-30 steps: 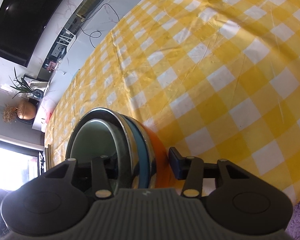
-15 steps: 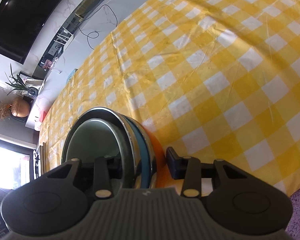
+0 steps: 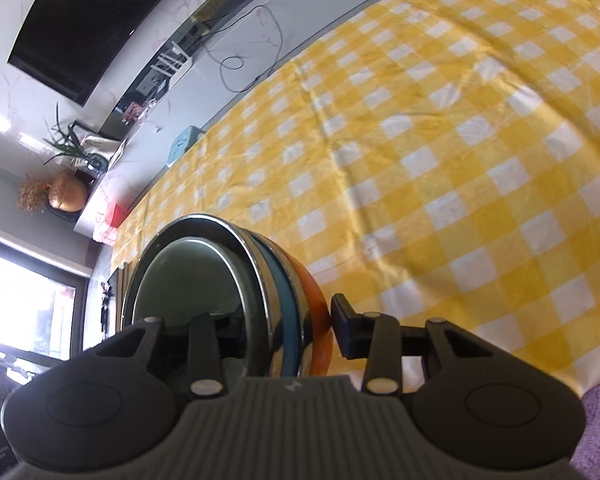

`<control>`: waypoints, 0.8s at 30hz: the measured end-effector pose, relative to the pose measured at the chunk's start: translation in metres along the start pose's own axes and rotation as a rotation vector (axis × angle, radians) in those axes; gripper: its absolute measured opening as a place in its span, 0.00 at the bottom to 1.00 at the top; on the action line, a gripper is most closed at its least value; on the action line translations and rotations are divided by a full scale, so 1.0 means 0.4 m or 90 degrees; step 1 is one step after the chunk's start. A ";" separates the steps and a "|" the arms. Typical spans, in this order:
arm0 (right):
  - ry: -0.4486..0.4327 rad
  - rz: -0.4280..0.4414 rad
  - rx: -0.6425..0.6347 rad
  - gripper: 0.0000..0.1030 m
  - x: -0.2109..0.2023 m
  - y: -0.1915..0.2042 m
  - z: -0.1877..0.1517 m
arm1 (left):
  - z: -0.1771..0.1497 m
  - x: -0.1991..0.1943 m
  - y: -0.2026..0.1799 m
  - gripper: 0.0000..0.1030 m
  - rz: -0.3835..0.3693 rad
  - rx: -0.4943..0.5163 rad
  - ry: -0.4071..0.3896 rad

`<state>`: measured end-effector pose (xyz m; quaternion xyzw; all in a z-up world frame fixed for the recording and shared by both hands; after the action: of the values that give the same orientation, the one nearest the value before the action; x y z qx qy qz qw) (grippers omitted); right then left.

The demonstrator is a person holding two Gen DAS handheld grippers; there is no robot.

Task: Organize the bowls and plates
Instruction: 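Lift the nested bowls with both grippers and lower them onto the sticker plate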

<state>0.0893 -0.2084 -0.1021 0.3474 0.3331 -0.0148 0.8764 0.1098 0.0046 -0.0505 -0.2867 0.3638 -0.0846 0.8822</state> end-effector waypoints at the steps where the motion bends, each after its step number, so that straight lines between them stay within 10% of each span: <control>1: 0.003 0.005 -0.005 0.38 0.004 0.015 -0.005 | 0.007 -0.008 0.010 0.56 0.002 -0.005 -0.005; 24: 0.088 0.020 -0.060 0.36 0.157 0.138 -0.115 | 0.047 -0.016 0.199 0.55 0.088 -0.088 -0.009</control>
<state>0.1257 -0.1253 -0.1312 0.3110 0.3878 0.0385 0.8668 0.1135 0.0807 -0.0809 -0.3219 0.3811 0.0036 0.8667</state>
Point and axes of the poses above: each gripper's, at about its wrist camera, not at the fingertips, and x roughly the way its jaws point, y to its left, z to its top, the point moved 3 cm from there along x, roughly the way its jaws point, and after that the axes turned 15 degrees about -y, right-handed, at the moved point
